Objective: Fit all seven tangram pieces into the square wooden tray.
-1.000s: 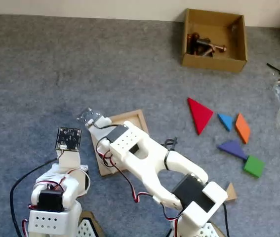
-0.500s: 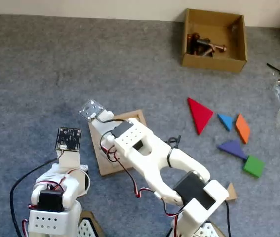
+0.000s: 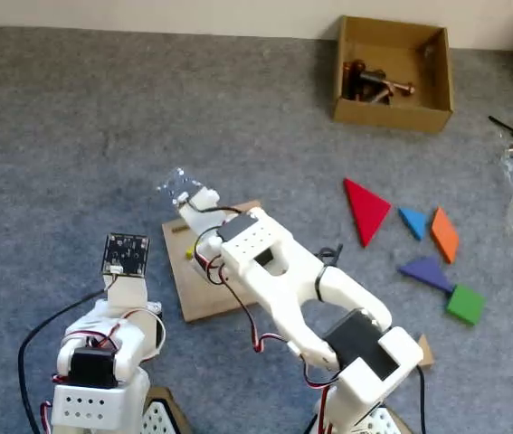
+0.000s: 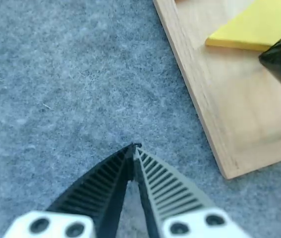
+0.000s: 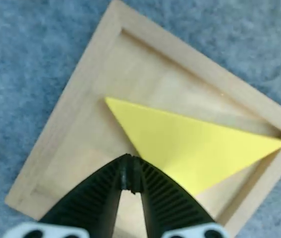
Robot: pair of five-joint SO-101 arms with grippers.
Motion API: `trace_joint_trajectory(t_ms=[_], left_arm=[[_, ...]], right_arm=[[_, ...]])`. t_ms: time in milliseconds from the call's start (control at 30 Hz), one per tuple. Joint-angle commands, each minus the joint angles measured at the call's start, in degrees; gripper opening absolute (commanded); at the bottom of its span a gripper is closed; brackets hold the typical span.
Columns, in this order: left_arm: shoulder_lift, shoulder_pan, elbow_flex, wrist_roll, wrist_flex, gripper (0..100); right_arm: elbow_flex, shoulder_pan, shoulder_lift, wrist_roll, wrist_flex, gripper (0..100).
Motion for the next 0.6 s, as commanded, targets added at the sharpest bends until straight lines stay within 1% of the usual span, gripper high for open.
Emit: trace_joint_trajectory(t_ms=[0, 167, 400, 567], left_arm=[[-0.4, 0.8, 1.1, 0.4, -0.1, 1], [-0.4, 0.8, 1.1, 0.4, -0.1, 1], [-0.4, 0.8, 1.1, 0.4, -0.1, 1], [-0.4, 0.8, 1.1, 0.4, -0.1, 1]], right_arm=[[-3.5, 0.9, -0.3, 1.8, -1.2, 0.9], [-3.9, 0.9, 0.9, 2.1, -1.2, 0.9], [-12.9, 0.7, 12.2, 2.0, -0.9, 0.9], [-17.9, 0.7, 14.2, 2.0, 2.6, 0.9]])
